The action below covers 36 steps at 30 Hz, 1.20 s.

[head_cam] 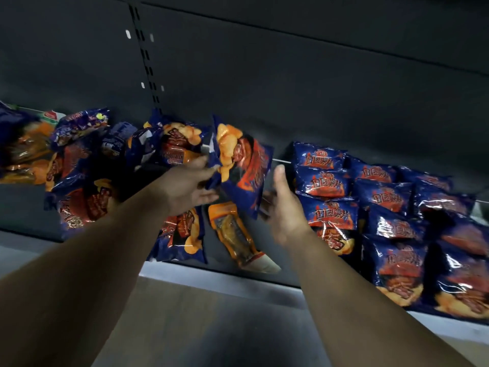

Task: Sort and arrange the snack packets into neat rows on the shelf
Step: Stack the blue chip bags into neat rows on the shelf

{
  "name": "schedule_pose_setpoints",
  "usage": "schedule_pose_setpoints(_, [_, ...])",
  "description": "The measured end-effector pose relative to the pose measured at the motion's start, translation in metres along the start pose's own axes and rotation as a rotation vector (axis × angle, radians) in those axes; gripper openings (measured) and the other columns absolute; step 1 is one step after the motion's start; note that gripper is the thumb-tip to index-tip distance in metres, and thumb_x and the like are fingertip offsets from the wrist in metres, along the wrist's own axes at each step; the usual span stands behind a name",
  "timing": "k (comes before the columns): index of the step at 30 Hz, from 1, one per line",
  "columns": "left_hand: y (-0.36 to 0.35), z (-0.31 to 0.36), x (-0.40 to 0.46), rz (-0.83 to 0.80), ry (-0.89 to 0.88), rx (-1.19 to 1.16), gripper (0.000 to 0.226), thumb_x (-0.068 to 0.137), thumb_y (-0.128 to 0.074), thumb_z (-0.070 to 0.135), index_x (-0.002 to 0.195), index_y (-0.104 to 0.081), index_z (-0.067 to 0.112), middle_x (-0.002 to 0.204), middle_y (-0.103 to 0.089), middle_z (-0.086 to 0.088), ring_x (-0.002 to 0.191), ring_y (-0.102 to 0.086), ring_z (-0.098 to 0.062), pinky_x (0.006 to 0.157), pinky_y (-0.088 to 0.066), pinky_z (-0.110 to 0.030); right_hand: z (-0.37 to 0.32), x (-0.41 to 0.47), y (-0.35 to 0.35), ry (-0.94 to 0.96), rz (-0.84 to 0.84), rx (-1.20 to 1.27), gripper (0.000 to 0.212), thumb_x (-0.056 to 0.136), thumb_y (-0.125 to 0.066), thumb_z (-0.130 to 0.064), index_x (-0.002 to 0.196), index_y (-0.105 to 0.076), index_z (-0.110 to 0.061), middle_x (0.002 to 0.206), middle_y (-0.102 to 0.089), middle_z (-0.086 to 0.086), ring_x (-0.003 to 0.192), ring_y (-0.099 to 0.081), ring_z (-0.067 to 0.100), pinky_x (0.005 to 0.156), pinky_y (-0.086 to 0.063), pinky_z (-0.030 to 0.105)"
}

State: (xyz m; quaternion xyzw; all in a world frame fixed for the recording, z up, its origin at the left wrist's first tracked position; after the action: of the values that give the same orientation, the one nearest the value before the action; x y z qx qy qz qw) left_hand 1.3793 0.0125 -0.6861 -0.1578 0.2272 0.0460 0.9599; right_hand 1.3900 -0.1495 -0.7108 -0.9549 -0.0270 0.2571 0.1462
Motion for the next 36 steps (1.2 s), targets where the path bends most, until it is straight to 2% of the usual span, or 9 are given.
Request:
schedule_pose_setpoints(5, [-0.024,-0.022,-0.005,-0.133,0.136,0.063,0.029,0.099,-0.041,0.007,0.101,-0.062,0.027,0.083,-0.074,0.007,0.091,-0.064,-0.017,0.086,-0.048,-0.035,0.01,-0.002,-0.002,-0.075,-0.127,0.231,0.082,0.058,-0.073,-0.054,0.125,-0.06,-0.008,0.115,-0.067,0.016,0.101,-0.068,0.026,0.078,-0.057,0.037])
schedule_pose_setpoints(10, [-0.039,-0.033,0.002,-0.115,0.192,0.04,0.02,0.097,-0.044,0.017,0.104,-0.061,0.023,0.087,-0.075,0.005,0.097,-0.063,-0.023,0.093,-0.044,-0.043,0.001,-0.007,0.029,-0.078,0.038,0.21,0.044,0.082,-0.071,-0.026,0.12,-0.061,-0.006,0.099,-0.071,0.013,0.073,-0.071,0.022,0.054,-0.057,0.032])
schedule_pose_setpoints(13, [-0.046,-0.032,0.009,-0.107,0.168,0.069,0.03,0.095,-0.041,0.034,0.117,-0.058,0.023,0.111,-0.067,0.004,0.103,-0.06,-0.02,0.083,-0.047,-0.042,-0.003,-0.006,0.051,-0.051,0.138,0.135,0.031,0.077,-0.077,-0.024,0.102,-0.061,-0.015,0.1,-0.07,0.012,0.083,-0.068,0.027,0.069,-0.058,0.042])
schedule_pose_setpoints(17, [-0.07,-0.031,0.014,-0.198,0.109,0.199,0.069,0.074,-0.06,0.054,0.134,-0.049,0.022,0.129,-0.059,-0.003,0.12,-0.053,-0.023,0.099,-0.043,-0.047,-0.01,-0.007,0.067,0.026,0.172,0.063,0.025,0.077,-0.078,-0.018,0.095,-0.059,-0.018,0.096,-0.07,0.01,0.084,-0.068,0.028,0.077,-0.057,0.044])
schedule_pose_setpoints(25, [-0.087,-0.049,0.024,-0.155,0.041,0.395,0.067,0.061,-0.078,0.022,0.125,-0.056,0.017,0.114,-0.068,-0.003,0.107,-0.063,-0.019,0.089,-0.049,-0.034,-0.025,-0.013,0.082,0.139,0.169,0.007,0.017,0.079,-0.075,-0.011,0.087,-0.061,-0.014,0.082,-0.07,0.005,0.053,-0.067,0.009,0.046,-0.054,0.023])
schedule_pose_setpoints(29, [-0.084,-0.048,0.027,-0.055,0.004,0.274,0.058,0.065,-0.078,0.016,0.12,-0.058,0.017,0.112,-0.068,-0.007,0.104,-0.064,-0.023,0.09,-0.051,-0.041,-0.028,-0.013,0.082,0.123,0.105,-0.013,0.014,0.082,-0.072,-0.019,0.09,-0.06,-0.017,0.088,-0.07,0.002,0.062,-0.067,0.007,0.058,-0.058,0.023])
schedule_pose_setpoints(32, [-0.075,-0.04,0.029,0.175,-0.037,-0.018,0.04,0.079,-0.073,0.015,0.115,-0.055,0.016,0.102,-0.067,-0.004,0.089,-0.065,-0.02,0.067,-0.053,-0.032,-0.029,-0.011,0.078,0.077,0.055,0.008,0.042,0.082,-0.067,-0.036,0.113,-0.057,-0.009,0.099,-0.067,0.0,0.096,-0.065,0.014,0.094,-0.05,0.037])
schedule_pose_setpoints(34, [-0.071,-0.038,0.031,0.298,-0.045,-0.201,0.039,0.083,-0.071,0.019,0.117,-0.052,0.019,0.098,-0.062,0.0,0.084,-0.062,-0.017,0.061,-0.05,-0.028,-0.027,-0.011,0.074,0.052,0.024,0.035,0.07,0.076,-0.065,-0.045,0.129,-0.05,-0.003,0.118,-0.064,0.008,0.116,-0.056,0.021,0.1,-0.043,0.04])
schedule_pose_setpoints(36, [-0.078,-0.041,0.033,0.317,-0.046,-0.307,0.045,0.081,-0.073,0.02,0.12,-0.051,0.02,0.104,-0.063,-0.002,0.088,-0.062,-0.018,0.063,-0.051,-0.029,-0.022,-0.012,0.072,0.038,0.009,0.048,0.06,0.077,-0.065,-0.043,0.121,-0.055,-0.003,0.124,-0.061,0.014,0.119,-0.054,0.023,0.098,-0.045,0.038])
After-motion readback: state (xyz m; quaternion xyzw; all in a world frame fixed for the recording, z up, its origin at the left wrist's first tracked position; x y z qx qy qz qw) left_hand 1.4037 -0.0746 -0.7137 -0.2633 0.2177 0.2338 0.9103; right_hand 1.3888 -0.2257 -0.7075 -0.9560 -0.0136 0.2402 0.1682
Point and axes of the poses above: each hand's wrist, its own x-axis towards the middle knuckle, its own y-axis out of the back of the hand, z = x × y, the point moved 7 cm from there along x, towards the middle knuckle
